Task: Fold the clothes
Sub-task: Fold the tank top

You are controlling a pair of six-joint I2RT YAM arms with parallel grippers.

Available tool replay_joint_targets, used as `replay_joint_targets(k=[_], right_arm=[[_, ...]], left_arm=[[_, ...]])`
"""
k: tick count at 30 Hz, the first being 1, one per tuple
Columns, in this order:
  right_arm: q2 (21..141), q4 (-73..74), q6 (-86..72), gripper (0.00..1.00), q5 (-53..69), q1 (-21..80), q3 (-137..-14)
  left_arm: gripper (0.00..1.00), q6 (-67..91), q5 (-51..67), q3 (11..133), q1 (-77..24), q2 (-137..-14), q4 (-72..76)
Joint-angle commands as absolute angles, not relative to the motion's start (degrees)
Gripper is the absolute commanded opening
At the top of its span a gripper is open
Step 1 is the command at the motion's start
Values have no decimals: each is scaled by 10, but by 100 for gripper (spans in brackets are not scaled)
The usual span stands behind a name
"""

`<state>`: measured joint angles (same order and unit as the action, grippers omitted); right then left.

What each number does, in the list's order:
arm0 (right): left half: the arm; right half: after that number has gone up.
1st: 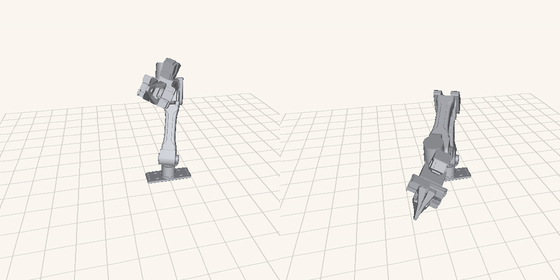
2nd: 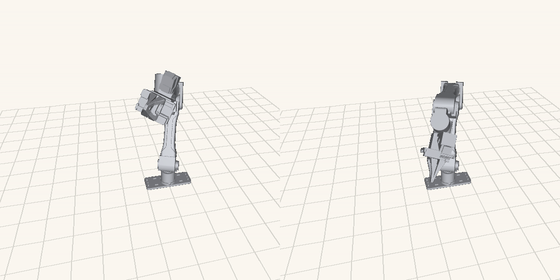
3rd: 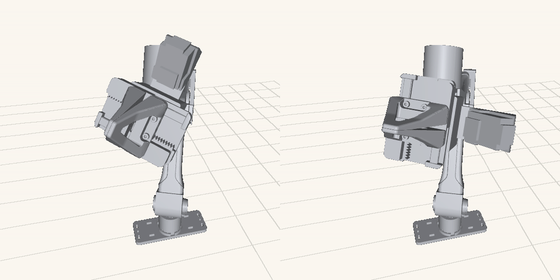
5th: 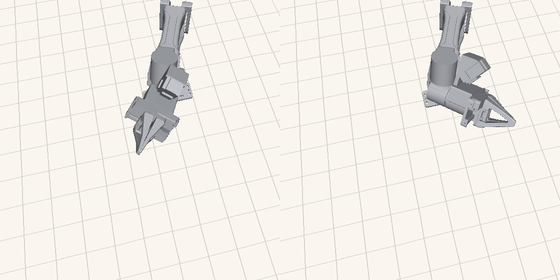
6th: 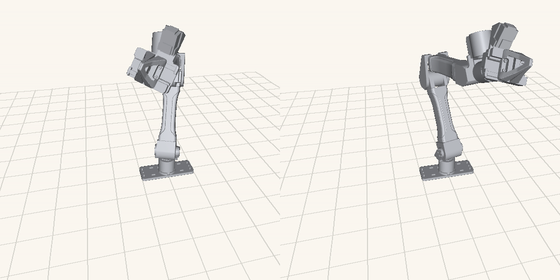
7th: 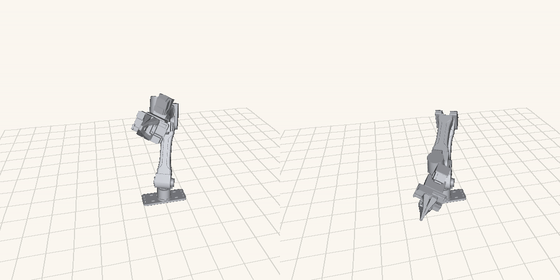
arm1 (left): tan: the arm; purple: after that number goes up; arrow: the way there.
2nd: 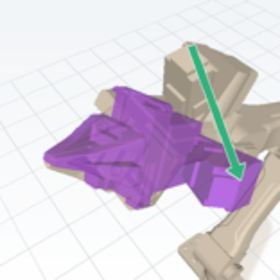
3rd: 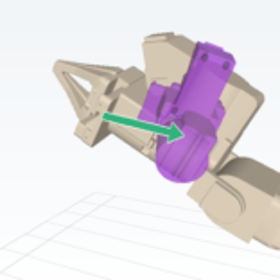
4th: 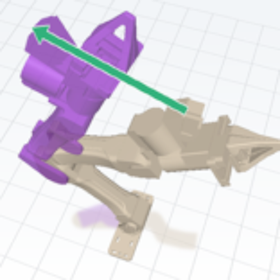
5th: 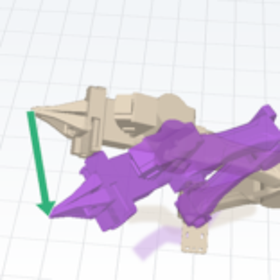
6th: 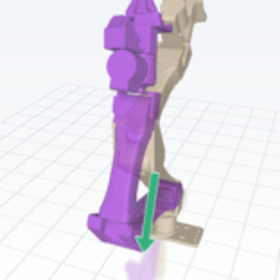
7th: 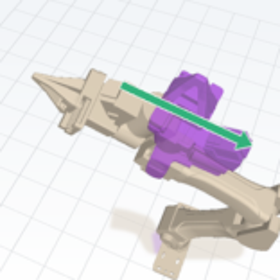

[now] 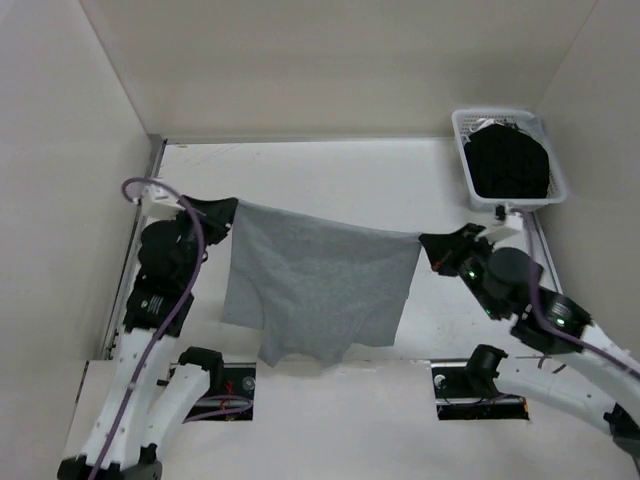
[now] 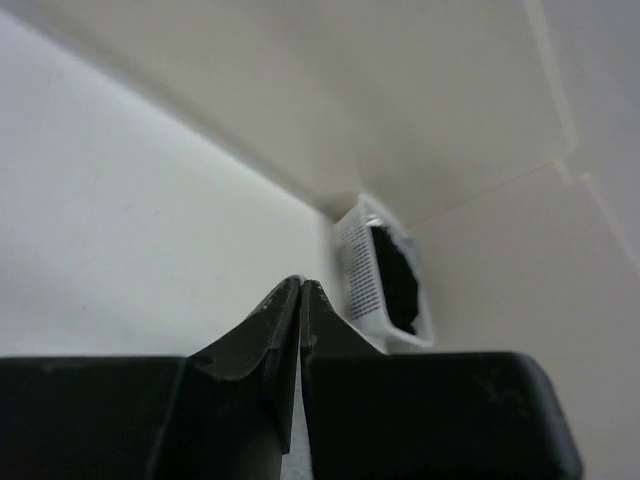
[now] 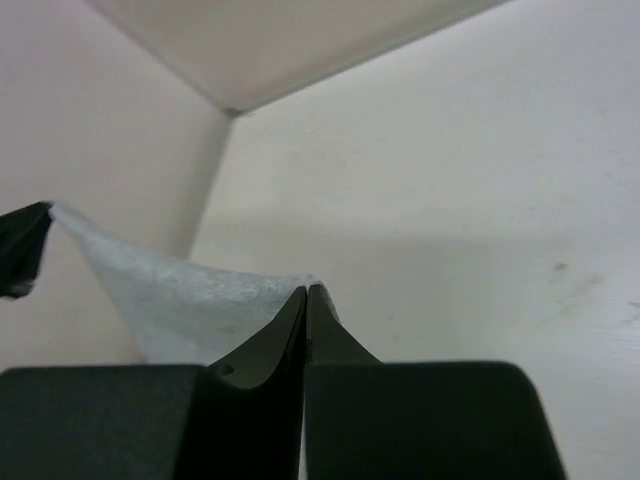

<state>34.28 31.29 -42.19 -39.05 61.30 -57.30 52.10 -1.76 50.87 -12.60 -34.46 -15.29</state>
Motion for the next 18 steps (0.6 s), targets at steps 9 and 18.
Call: replay_joint_targets(k=[9, 18], right_arm=[[753, -66, -414, 0, 38, 206, -489], [928, -48, -406, 0, 62, 162, -647]], left_arm=[[0, 552, -30, 507, -82, -781, 81], [0, 561, 4, 628, -58, -920, 101]])
